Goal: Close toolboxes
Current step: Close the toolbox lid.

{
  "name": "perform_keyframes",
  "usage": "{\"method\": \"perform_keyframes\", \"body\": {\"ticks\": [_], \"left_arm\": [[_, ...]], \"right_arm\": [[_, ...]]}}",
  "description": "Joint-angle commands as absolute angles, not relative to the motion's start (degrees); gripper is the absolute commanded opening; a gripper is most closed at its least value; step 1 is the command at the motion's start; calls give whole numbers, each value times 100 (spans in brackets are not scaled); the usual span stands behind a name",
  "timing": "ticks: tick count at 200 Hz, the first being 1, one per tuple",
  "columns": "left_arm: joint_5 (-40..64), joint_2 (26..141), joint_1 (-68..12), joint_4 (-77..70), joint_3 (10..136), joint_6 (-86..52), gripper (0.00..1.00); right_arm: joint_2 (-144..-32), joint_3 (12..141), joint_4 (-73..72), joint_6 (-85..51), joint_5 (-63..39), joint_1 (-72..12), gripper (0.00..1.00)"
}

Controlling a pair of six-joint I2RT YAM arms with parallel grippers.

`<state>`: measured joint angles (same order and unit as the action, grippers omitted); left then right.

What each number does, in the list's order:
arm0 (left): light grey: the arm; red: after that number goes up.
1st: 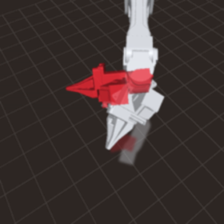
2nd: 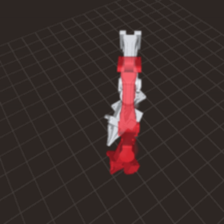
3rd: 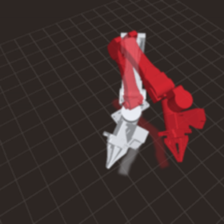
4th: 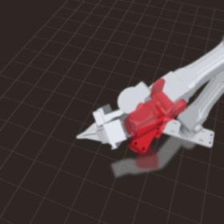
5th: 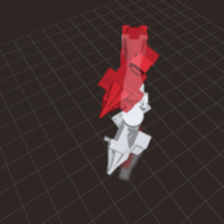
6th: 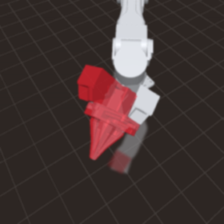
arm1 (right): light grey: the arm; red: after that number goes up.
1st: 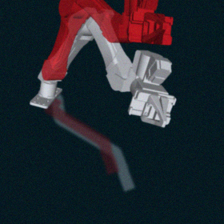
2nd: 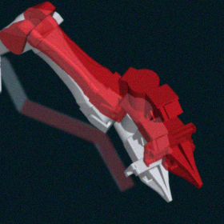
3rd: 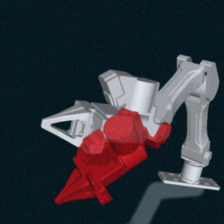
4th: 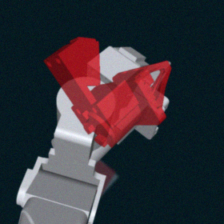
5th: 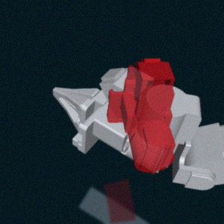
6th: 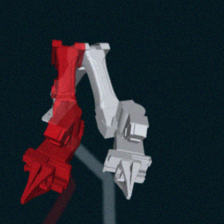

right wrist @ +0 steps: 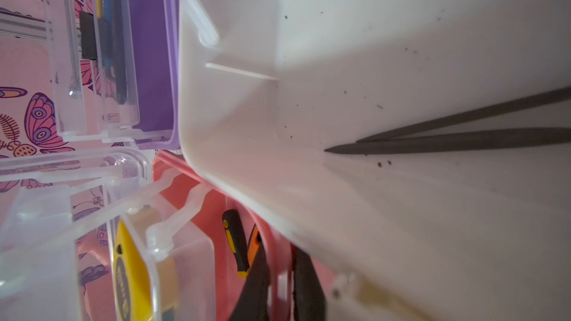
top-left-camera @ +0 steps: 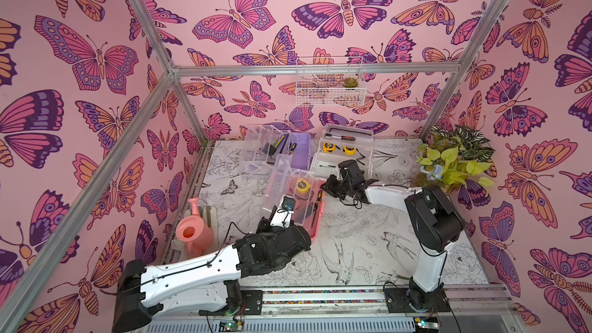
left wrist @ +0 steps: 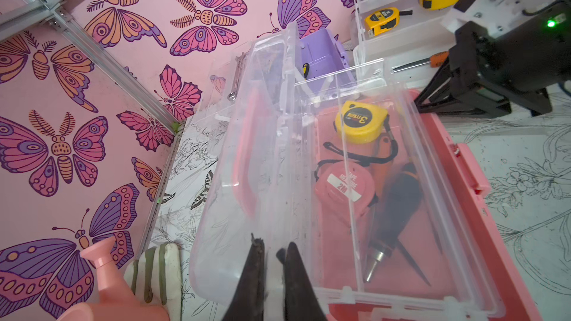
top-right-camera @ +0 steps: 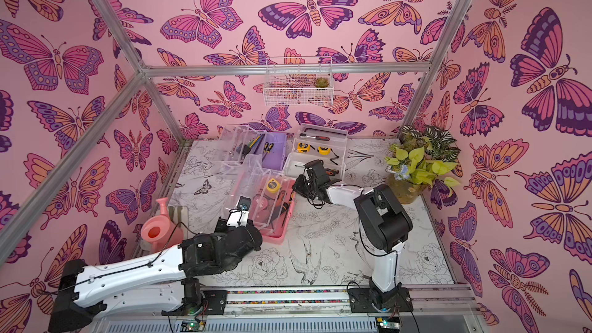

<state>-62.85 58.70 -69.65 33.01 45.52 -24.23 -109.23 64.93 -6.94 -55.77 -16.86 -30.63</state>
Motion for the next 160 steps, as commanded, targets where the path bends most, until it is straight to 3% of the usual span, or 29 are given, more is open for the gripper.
{"method": "perform_keyframes", "body": {"ticks": [1, 23, 58, 92, 113, 160], "left_arm": [[-4740, 6112, -7081, 3092, 4524, -2758, 1], [-4740, 6228, -7092, 2987, 4613, -2836, 10], [-4730, 6410, -7095, 2808, 4765, -2880, 48], [-4620, 6621, -7093, 2571, 4925, -2856, 89], [-4586, 6697, -7095, 2343, 4961, -2784, 100], [-4004, 6737, -6694, 1911, 4921, -2765, 100]], "right_arm": [[-11120, 6657, -1380, -6011, -2768, -3373, 7], [-11088, 6609, -1363, -6007, -2744, -3368, 16], [-10948, 6473, -1312, -6053, -2648, -3366, 26], [-10816, 6365, -1240, -6071, -2608, -3308, 30], [-10722, 6242, -1223, -6090, -2611, -3237, 31], [-10415, 6012, -1026, -5873, -2604, -3054, 32]]}}
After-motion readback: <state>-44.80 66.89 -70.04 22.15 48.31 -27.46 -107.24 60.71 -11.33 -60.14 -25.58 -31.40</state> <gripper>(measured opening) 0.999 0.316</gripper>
